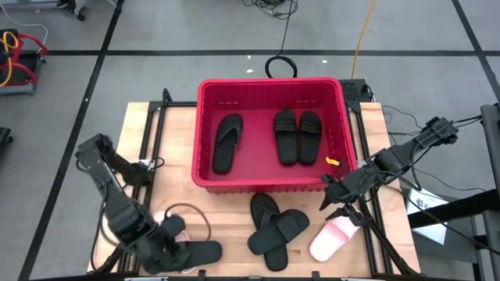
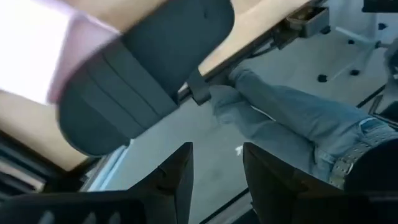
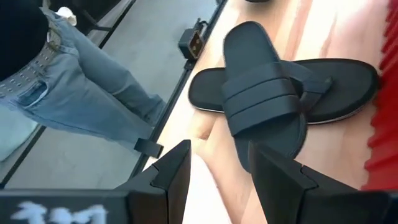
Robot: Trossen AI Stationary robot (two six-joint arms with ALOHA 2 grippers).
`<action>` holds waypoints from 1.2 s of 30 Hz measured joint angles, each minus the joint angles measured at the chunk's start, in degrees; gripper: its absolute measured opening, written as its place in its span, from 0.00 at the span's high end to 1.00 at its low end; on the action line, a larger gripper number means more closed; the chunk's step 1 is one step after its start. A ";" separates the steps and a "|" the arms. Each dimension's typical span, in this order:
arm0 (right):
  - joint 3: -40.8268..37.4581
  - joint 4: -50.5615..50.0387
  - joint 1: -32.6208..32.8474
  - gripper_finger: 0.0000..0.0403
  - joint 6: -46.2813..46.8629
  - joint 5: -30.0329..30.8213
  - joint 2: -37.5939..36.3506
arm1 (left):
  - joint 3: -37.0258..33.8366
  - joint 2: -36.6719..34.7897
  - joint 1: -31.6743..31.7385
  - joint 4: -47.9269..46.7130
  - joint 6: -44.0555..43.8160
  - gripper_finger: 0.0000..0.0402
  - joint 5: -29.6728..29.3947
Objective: Pick and place slides into bin
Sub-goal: Move the black slide to the middle left of the table
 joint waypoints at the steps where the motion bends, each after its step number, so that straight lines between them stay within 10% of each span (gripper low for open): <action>1: 0.00 0.00 0.00 0.63 -0.48 -0.46 0.00 | -1.04 0.01 -1.05 0.90 -0.95 0.67 -1.30; 18: -0.02 5.41 -0.17 0.63 -1.69 -0.14 0.00 | -15.06 -0.15 -16.82 7.83 -14.32 0.67 -15.07; 36: -0.02 5.64 -0.17 0.63 -1.60 1.72 -0.02 | -26.79 -0.17 -18.97 18.37 -17.02 0.67 -18.69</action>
